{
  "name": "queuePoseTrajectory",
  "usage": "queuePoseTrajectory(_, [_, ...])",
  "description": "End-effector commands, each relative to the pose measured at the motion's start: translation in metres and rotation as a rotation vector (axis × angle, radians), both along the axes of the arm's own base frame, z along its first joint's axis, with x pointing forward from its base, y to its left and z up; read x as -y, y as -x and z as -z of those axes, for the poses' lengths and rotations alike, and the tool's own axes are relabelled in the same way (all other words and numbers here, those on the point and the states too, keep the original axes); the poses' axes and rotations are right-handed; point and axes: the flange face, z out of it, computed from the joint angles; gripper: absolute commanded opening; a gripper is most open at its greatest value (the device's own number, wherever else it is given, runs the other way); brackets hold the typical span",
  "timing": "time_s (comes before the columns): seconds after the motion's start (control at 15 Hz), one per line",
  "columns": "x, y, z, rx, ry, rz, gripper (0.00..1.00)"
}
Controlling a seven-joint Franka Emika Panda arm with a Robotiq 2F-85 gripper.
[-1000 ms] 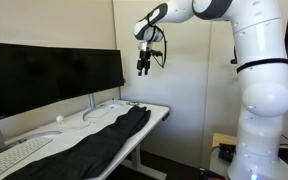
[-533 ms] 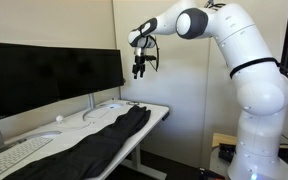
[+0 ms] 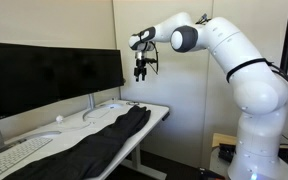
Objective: Fold the cloth
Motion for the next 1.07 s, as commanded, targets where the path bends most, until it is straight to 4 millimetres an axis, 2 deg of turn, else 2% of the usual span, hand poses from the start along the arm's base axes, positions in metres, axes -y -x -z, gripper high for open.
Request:
queuePoseTrajectory(0.0, [-0.002, -0.001, 0.000, 0.000, 0.000, -0.003, 1.00])
queuePoseTrajectory(0.13, [-0.003, -0.004, -0.008, 0.013, 0.011, 0.009, 1.00])
queuePoseTrajectory(0.4, [0.004, -0.014, 0.006, 0.006, 0.038, 0.027, 1.00])
queuePoseTrajectory(0.73, [0.019, -0.015, 0.035, -0.032, 0.042, 0.014, 1.00])
queuePoseTrajectory(1.0, [0.035, -0.011, 0.067, -0.095, 0.022, 0.021, 1.00])
